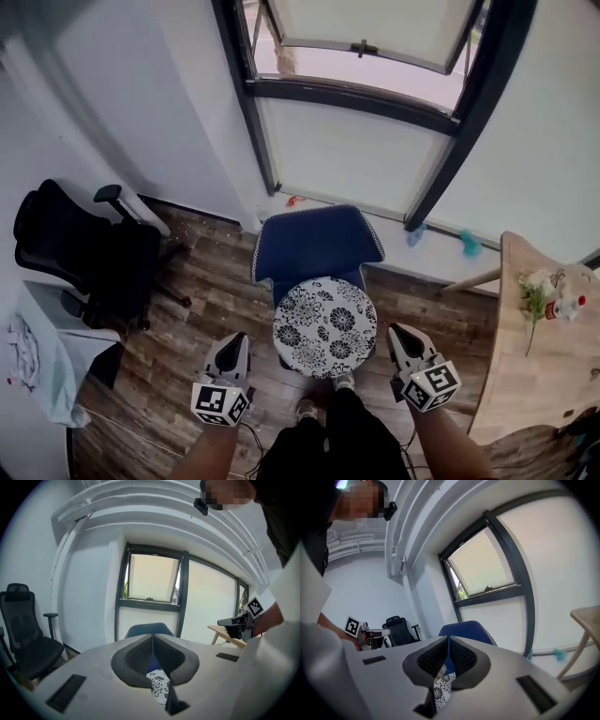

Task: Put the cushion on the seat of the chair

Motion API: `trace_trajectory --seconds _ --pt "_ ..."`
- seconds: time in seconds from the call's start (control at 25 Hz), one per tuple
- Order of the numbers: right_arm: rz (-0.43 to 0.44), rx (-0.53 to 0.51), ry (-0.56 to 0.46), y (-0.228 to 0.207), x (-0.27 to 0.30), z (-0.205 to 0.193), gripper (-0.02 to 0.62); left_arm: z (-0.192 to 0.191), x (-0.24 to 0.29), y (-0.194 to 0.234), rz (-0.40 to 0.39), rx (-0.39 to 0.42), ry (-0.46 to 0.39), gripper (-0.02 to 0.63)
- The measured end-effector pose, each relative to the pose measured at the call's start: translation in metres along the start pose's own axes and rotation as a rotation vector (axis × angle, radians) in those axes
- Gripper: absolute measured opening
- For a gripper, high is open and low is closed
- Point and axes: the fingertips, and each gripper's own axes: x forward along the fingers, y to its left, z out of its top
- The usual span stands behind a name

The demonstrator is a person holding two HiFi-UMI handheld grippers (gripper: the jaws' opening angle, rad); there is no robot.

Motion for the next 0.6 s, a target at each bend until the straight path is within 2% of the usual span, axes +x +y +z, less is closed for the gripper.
trace_trajectory --seconds 0.2,0.44,0.6 --pt "-0.006 -0.016 -0.038 0.011 -0.017 0.036 0.025 0.018 0.0 -0.023 -0.028 0.03 -0.005 0.012" --pt "0.014 -0.074 -0.067 0.019 -0.033 0.067 0.024 0.046 -0.002 -0.04 -0.035 0.012 -0.056 0.012" --pt "0.023 -0.116 -0.085 0.018 -0.03 0.083 0.024 0.045 0.002 -0.063 -0.075 0.035 -0.041 0.012"
